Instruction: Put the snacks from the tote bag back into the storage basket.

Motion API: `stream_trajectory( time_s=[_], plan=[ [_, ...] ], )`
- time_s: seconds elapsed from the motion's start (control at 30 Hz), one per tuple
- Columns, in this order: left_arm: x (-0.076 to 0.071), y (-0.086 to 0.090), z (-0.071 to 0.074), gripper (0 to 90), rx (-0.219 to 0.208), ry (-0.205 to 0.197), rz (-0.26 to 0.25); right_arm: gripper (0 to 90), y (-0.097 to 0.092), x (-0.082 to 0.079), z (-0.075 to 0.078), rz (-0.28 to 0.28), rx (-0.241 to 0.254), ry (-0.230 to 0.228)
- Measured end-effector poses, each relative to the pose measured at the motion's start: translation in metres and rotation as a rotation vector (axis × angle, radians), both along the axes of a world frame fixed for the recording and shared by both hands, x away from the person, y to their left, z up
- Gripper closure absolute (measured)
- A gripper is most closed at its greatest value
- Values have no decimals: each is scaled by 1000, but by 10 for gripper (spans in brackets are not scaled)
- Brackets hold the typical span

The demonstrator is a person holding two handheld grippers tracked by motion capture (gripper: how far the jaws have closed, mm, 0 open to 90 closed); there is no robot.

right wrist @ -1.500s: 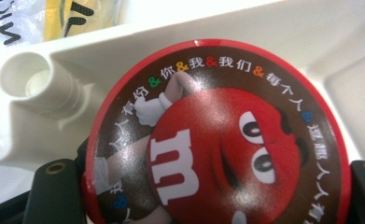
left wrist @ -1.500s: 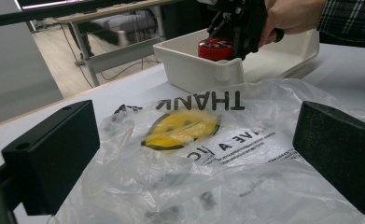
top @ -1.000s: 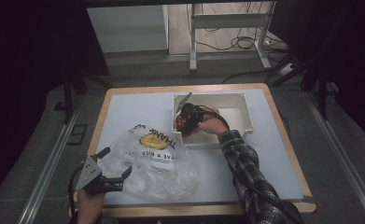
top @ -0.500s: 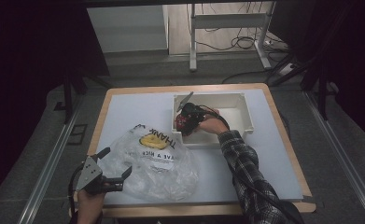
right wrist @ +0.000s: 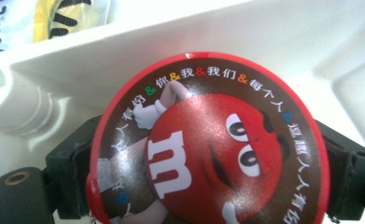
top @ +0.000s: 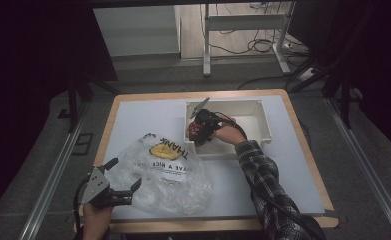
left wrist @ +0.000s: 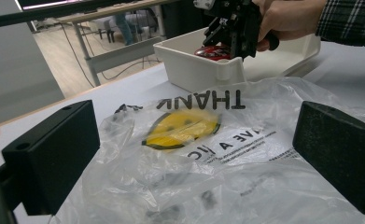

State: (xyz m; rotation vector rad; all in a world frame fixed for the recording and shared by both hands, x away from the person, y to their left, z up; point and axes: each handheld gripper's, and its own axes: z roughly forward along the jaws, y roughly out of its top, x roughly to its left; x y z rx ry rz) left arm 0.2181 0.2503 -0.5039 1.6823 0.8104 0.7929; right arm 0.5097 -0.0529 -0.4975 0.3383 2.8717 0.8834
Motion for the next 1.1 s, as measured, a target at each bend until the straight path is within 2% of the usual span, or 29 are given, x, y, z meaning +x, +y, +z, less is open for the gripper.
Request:
stream_trajectory(
  time_s=[0.43,0.7,1.1],
  plan=[
    [0,0,0,5,1,-1,1,101,-4,-9,13,-4,43,-36],
    [0,0,0,5,-5,-4,3,93,-7,-14,22,-12,91,-52],
    [0,1,0,4,-19,-6,-2,87,-15,-20,28,-23,132,-67]
  ],
)
